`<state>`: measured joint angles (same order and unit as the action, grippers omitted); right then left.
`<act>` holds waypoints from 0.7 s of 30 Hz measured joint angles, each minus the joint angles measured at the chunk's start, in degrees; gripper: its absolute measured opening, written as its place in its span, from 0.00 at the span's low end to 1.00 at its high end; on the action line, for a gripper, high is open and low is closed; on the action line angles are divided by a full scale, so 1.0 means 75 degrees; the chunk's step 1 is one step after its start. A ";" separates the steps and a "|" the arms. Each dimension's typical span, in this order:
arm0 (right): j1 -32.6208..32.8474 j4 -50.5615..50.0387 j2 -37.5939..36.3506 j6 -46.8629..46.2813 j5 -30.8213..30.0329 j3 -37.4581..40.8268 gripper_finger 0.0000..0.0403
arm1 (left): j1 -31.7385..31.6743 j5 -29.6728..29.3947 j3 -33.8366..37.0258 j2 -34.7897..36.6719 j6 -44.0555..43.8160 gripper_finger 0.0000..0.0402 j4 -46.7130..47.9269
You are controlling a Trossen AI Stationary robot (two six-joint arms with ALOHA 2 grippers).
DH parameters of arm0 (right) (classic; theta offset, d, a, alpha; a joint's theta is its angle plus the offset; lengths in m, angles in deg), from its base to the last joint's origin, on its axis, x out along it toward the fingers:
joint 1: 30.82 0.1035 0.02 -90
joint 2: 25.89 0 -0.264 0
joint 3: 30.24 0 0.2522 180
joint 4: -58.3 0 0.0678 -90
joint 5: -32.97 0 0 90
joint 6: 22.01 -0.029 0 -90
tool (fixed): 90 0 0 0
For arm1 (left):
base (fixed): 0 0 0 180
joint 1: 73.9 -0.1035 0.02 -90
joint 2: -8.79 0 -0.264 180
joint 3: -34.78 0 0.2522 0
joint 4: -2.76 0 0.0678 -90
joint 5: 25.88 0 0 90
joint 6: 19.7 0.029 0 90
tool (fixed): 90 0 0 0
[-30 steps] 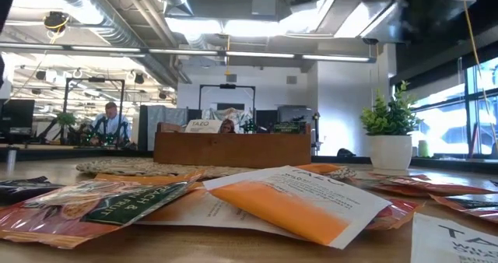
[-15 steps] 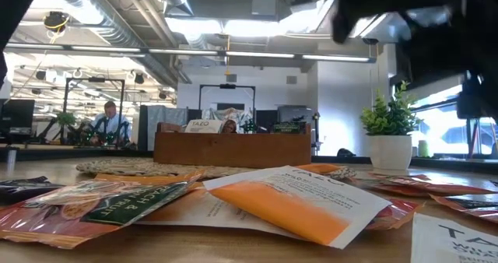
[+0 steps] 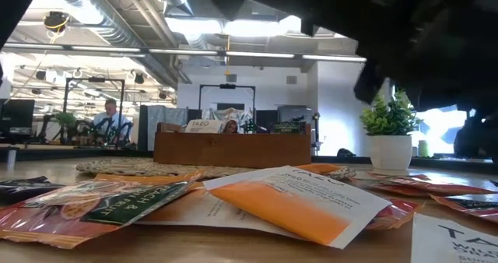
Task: Pick & Place Tea
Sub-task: Put the purple tea bag into the right section of the wooden organizer
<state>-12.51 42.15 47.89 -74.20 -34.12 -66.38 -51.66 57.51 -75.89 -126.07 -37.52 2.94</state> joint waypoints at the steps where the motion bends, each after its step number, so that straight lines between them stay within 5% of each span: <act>1: 0.0000 0.0214 0.0001 0.0002 0.0017 0.0074 0.52 | 0.0104 -0.0272 0.0003 -0.0070 -0.0126 0.32 0.0000; 7: 0.0003 0.0690 0.0006 0.0023 -0.0132 0.0253 0.52 | 0.0412 -0.1272 0.0000 -0.0477 -0.0282 0.32 -0.0373; 21: 0.0391 0.1172 0.0427 -0.0217 -0.0106 0.0278 0.52 | 0.0459 -0.1160 -0.0117 -0.1088 -0.0752 0.32 -0.0883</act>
<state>-9.58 50.94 51.09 -75.83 -34.92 -64.29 -48.21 48.80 -76.76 -134.23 -43.16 -3.68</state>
